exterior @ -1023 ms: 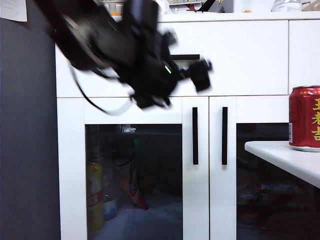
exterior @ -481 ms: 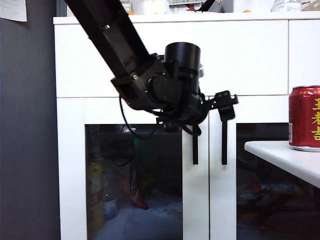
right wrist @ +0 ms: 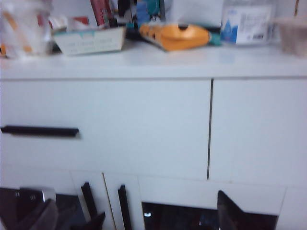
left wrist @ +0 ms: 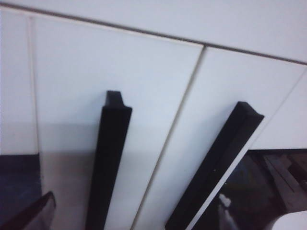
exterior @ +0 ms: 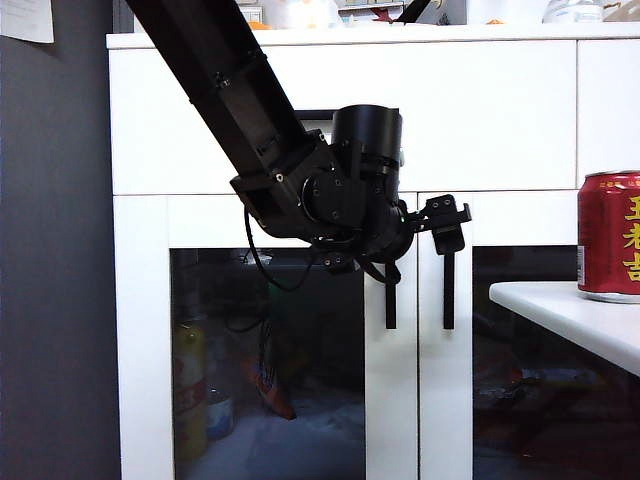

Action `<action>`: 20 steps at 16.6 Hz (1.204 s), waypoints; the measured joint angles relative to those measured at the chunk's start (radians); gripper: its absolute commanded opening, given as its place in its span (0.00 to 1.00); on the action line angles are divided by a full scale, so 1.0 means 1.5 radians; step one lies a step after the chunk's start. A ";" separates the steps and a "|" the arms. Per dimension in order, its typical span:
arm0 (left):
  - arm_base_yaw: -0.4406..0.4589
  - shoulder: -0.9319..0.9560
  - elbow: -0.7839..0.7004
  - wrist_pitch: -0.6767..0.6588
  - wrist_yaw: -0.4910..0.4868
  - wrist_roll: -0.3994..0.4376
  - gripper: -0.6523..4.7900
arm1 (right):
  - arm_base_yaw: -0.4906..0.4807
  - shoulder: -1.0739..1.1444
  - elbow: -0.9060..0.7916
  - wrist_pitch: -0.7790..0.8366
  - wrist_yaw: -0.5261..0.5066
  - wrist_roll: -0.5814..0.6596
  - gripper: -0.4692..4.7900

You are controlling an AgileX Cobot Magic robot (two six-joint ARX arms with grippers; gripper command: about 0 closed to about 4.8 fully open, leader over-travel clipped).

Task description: Open the left door of the white cabinet, pick up a can of beverage from the table on the right, place it inside the cabinet, and finally close the cabinet door.

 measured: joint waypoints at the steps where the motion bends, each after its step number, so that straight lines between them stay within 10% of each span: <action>1: 0.002 0.002 0.001 0.006 0.000 0.000 0.91 | 0.000 0.000 -0.008 0.001 0.000 0.000 0.91; 9: 0.013 0.036 0.060 -0.004 0.004 0.024 0.89 | -0.001 0.000 -0.025 0.010 0.000 -0.010 0.91; 11: 0.013 0.036 0.060 -0.006 0.003 0.025 0.69 | -0.001 0.000 -0.025 0.010 0.000 -0.012 0.91; 14: 0.013 0.036 0.060 -0.009 -0.003 0.026 0.10 | -0.001 0.000 -0.025 0.010 0.000 -0.013 0.91; 20: 0.017 0.035 0.059 -0.014 0.009 0.043 0.11 | -0.002 0.000 -0.025 0.010 0.000 -0.013 0.91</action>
